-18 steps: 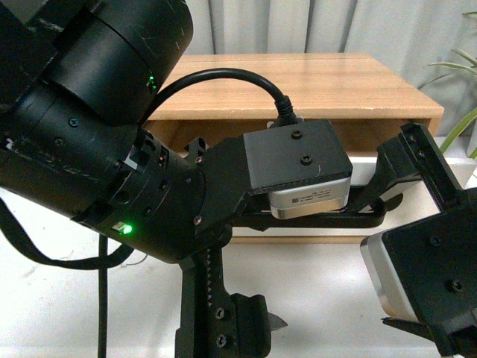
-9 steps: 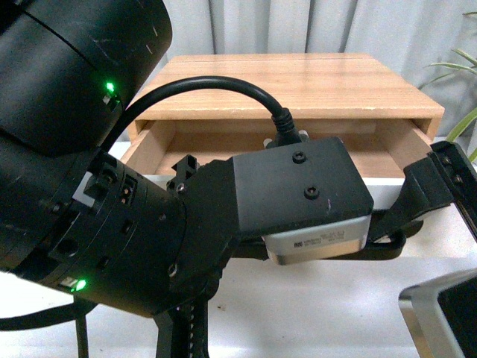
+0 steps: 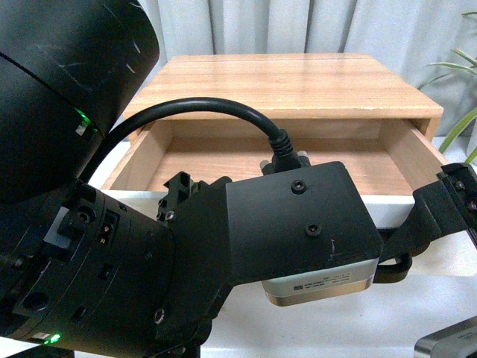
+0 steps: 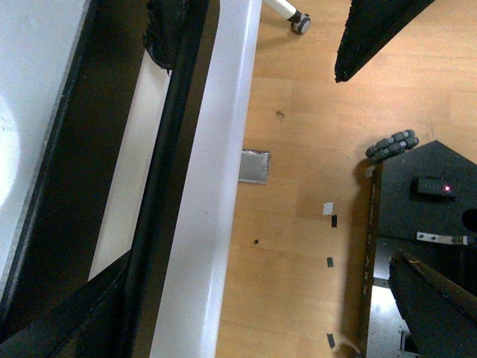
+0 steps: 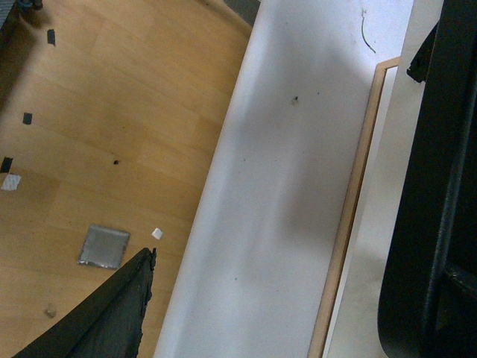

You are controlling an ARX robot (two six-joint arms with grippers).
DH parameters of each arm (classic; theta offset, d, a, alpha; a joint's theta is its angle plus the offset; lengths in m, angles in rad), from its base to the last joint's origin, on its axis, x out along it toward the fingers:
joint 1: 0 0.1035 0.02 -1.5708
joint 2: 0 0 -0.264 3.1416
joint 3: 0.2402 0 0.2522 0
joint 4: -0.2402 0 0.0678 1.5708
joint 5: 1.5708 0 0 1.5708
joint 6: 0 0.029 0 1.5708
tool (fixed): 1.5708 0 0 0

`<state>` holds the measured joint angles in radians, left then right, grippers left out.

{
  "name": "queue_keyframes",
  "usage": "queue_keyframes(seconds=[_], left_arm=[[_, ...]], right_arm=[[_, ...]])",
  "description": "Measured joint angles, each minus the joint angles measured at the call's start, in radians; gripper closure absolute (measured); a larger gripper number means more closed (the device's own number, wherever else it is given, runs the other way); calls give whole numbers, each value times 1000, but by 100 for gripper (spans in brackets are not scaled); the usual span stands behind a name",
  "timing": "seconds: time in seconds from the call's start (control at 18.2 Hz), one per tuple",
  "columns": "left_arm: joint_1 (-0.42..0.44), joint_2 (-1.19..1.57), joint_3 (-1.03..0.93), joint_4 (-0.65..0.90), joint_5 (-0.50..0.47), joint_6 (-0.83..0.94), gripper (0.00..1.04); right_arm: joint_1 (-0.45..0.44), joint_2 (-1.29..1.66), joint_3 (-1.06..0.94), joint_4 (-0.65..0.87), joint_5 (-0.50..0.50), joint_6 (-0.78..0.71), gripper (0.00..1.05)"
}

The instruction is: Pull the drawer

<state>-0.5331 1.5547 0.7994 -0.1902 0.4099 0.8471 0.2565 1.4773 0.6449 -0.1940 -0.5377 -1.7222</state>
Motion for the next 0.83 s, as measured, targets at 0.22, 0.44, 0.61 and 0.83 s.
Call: queue_keyframes(seconds=[0.22, 0.44, 0.61, 0.83], left_arm=[[0, -29, -10, 15, -14, -53, 7], [0, -44, -12, 32, -42, -66, 7], [-7, -82, -16, 7, -30, -87, 7], [-7, -180, -16, -31, 18, -124, 7]], right_arm=[[0, 0, -13, 50, 10, -4, 6], [8, 0, -41, 177, 51, -12, 6], [13, -29, -50, 188, 79, -11, 6], [6, -106, -36, 124, 66, 23, 6]])
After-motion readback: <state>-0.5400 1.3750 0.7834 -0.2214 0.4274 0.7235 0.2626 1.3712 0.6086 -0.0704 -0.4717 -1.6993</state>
